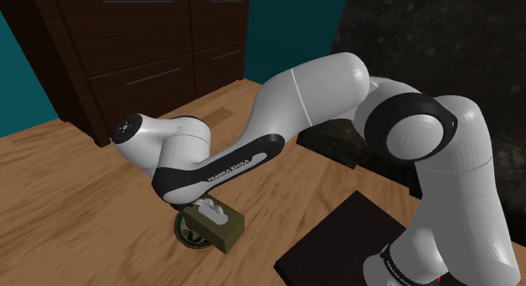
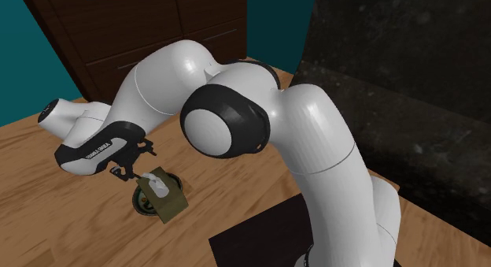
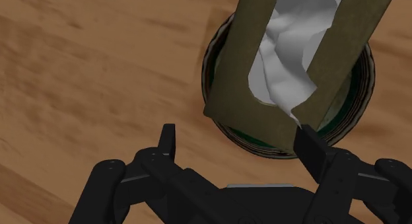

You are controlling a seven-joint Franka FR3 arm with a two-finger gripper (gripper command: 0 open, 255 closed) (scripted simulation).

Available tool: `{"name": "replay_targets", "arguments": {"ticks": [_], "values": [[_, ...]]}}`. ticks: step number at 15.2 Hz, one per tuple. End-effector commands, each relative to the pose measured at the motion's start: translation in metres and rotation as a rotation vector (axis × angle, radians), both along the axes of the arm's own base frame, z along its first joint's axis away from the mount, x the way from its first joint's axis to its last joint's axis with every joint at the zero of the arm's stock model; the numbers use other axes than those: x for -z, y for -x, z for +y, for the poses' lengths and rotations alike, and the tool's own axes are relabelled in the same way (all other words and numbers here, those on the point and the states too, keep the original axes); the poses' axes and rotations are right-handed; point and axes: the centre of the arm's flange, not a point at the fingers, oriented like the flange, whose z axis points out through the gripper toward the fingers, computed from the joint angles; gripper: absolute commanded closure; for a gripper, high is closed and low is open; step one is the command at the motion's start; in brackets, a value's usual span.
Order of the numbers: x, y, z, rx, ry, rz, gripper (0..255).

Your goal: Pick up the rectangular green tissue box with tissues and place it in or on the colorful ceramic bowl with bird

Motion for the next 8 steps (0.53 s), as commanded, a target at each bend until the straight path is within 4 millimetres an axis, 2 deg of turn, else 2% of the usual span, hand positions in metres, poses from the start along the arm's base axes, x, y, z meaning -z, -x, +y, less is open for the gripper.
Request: {"name": "replay_targets", "arguments": {"ticks": [1,4,8], "values": [[-0.012,0.001,0.005,0.000,0.000,0.000,0],[-0.046,0.004,0.020,0.000,0.000,0.000,0],[-0.046,0.004,0.020,0.000,0.000,0.000,0]]}}
